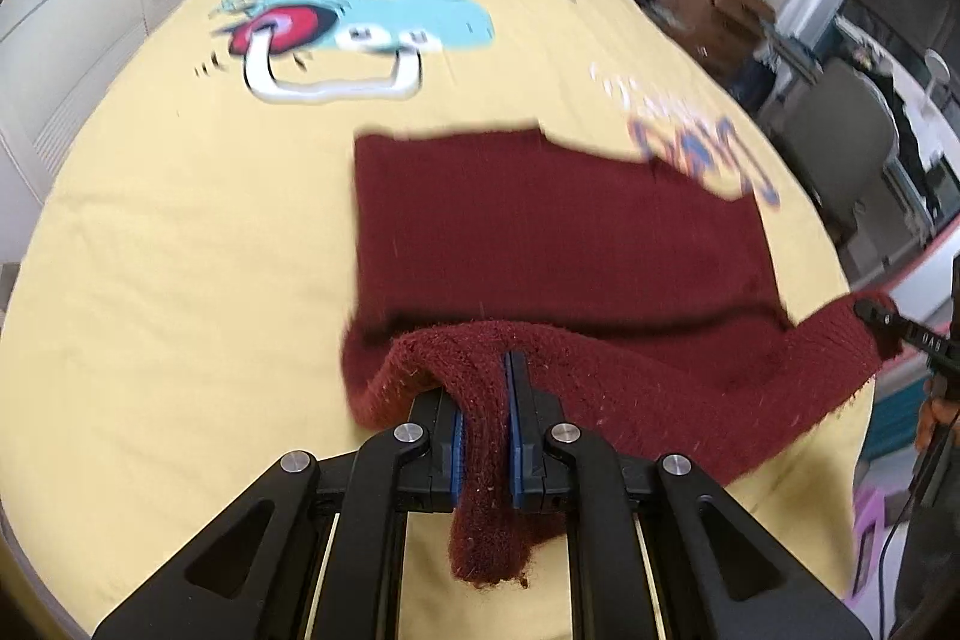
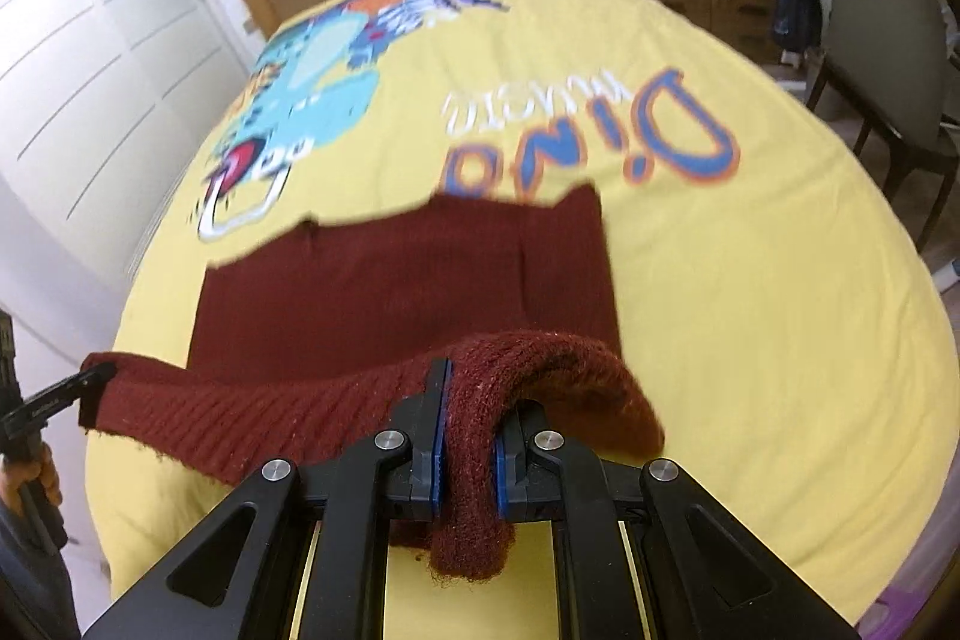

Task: Fold small clothes

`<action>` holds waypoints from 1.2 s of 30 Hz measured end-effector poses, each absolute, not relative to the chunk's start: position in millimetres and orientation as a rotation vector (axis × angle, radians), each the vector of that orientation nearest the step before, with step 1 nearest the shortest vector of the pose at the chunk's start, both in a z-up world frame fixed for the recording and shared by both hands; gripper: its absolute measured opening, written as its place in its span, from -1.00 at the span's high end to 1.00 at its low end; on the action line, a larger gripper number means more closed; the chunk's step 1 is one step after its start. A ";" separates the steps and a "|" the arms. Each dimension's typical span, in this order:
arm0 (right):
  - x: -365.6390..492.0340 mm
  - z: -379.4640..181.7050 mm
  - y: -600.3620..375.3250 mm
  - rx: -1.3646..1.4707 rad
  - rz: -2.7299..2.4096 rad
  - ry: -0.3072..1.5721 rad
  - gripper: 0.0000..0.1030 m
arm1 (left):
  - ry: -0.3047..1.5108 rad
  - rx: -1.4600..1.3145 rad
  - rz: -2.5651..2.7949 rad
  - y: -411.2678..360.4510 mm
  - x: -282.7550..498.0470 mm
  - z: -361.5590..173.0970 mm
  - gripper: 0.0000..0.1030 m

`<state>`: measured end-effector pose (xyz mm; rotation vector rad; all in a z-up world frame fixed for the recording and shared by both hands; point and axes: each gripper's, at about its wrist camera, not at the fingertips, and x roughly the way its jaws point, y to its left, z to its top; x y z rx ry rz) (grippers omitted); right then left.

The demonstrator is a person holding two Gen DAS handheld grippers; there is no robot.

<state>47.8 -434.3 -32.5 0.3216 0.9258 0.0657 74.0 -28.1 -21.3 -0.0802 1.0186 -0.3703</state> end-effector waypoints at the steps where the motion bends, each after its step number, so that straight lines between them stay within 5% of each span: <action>1: 59.0 -29.7 -435.2 0.319 0.060 0.915 0.78 | 1.006 -0.083 -0.361 -29.0 81.4 -16.5 0.83; 10: 153.7 -30.0 -436.4 0.262 0.018 0.950 0.79 | 0.987 -0.063 -0.307 -35.4 162.8 -9.5 0.83; 23: 207.3 -122.0 -428.1 0.192 -0.069 1.143 0.74 | 1.095 -0.009 -0.204 -54.4 239.1 -104.5 0.78; 29: 199.3 -123.3 -430.3 0.214 -0.066 1.145 0.27 | 1.123 0.045 -0.163 -53.6 239.4 -115.7 0.66; 31: 197.4 -115.8 -428.3 0.188 -0.074 1.124 -0.22 | 1.119 0.047 -0.162 -54.3 238.9 -113.4 0.38; 34: 194.2 -102.6 -424.2 0.161 -0.069 1.096 -0.42 | 1.119 0.037 -0.176 -56.8 237.2 -106.2 -0.28; 36: 191.6 -94.3 -420.7 0.148 -0.068 1.077 -0.53 | 1.095 0.067 -0.151 -60.0 234.5 -97.3 -0.55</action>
